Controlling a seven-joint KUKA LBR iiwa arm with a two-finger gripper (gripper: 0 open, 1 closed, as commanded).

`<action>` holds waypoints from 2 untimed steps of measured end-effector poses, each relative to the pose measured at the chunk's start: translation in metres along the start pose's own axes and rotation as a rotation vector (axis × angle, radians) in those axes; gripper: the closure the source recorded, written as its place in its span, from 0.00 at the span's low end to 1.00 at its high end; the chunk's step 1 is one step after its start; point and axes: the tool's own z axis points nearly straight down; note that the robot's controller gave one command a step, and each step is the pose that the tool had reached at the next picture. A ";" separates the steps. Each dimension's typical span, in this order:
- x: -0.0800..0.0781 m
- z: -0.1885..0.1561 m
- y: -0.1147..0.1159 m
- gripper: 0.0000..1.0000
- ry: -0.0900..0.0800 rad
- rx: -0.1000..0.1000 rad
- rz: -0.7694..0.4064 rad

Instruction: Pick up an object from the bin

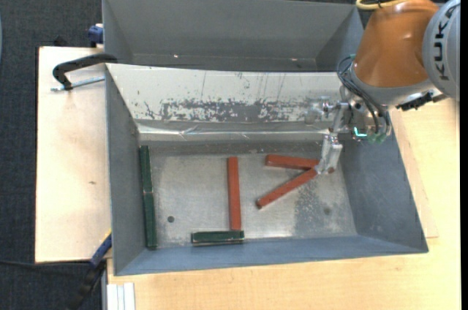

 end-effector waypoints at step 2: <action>0.023 0.042 0.016 0.00 -0.012 0.002 -0.076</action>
Offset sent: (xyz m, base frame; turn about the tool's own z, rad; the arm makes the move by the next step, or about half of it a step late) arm -0.0512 0.0323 -0.0901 -0.1516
